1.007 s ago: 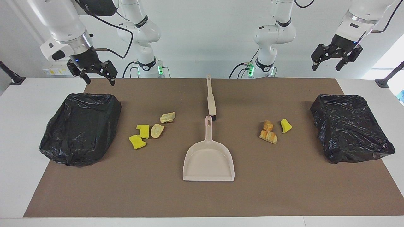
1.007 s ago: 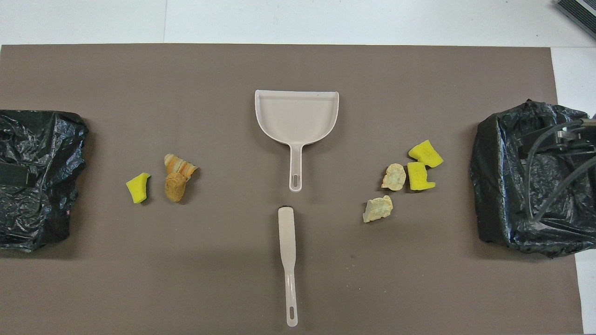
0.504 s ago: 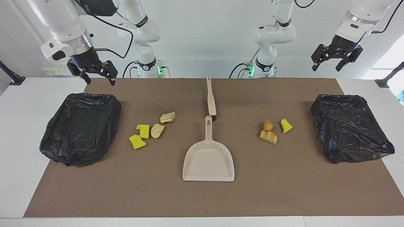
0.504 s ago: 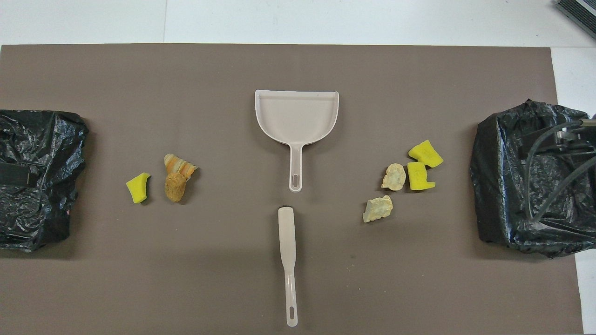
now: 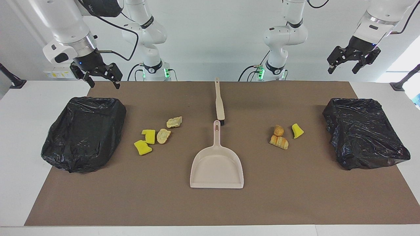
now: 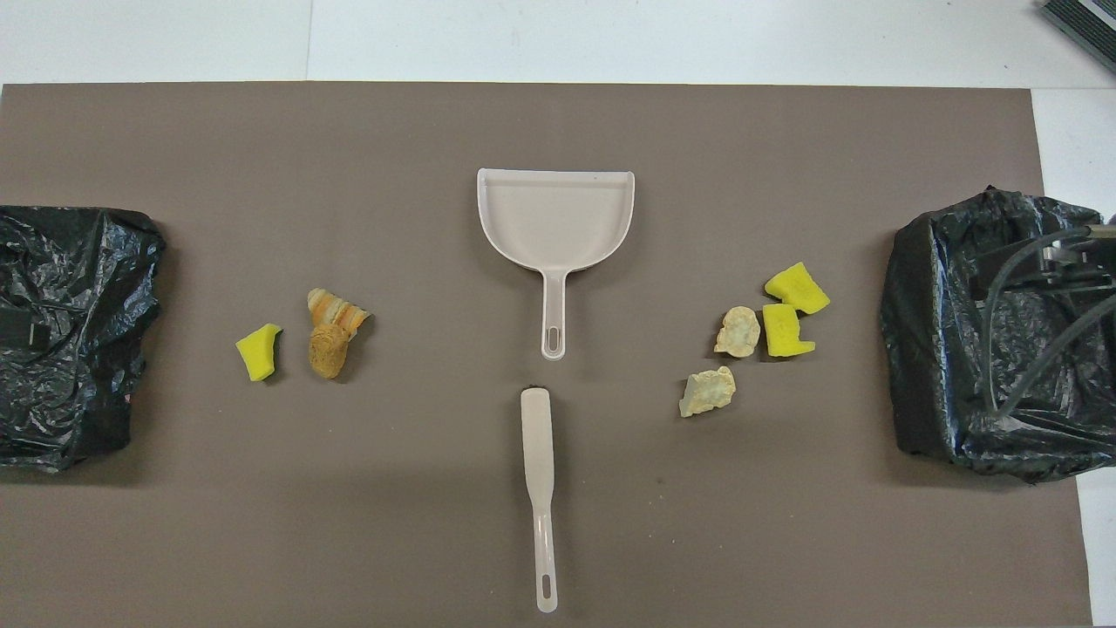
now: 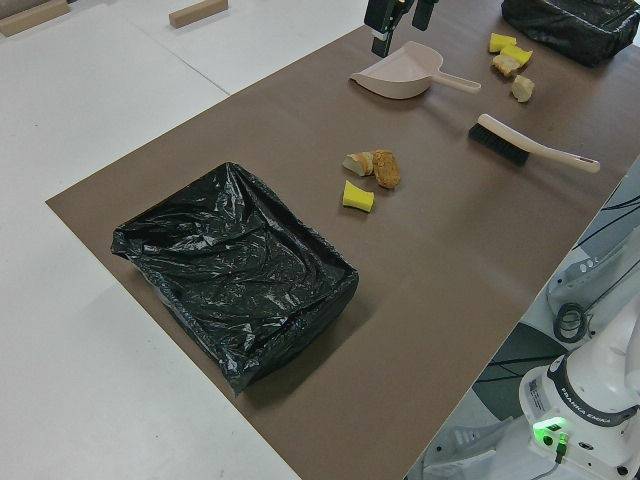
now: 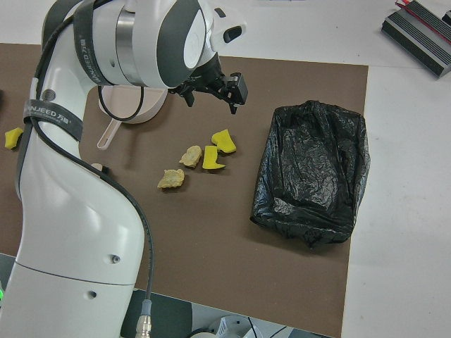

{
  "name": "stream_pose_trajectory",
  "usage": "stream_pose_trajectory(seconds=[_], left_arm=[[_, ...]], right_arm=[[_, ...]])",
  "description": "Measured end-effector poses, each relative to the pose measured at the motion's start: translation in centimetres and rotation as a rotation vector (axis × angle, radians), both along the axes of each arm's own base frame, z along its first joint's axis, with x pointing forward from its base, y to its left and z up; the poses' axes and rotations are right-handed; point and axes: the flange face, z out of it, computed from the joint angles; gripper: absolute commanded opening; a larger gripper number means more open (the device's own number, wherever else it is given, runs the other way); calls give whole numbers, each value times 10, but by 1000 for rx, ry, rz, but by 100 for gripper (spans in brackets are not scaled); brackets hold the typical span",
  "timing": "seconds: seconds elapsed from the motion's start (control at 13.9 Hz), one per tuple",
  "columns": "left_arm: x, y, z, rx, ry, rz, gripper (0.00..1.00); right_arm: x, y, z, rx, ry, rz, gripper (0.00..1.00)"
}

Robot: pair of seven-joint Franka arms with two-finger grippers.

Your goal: Sweep and dump trash in bin

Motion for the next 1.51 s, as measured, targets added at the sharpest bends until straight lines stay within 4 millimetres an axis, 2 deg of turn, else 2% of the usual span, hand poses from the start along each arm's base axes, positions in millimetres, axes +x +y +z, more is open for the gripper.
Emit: stream_pose_trajectory(seconds=[1.51], left_arm=[[0, 0, 0, 0, 0, -1, 100]], right_arm=[[-6, 11, -5, -1, 9, 20, 100]])
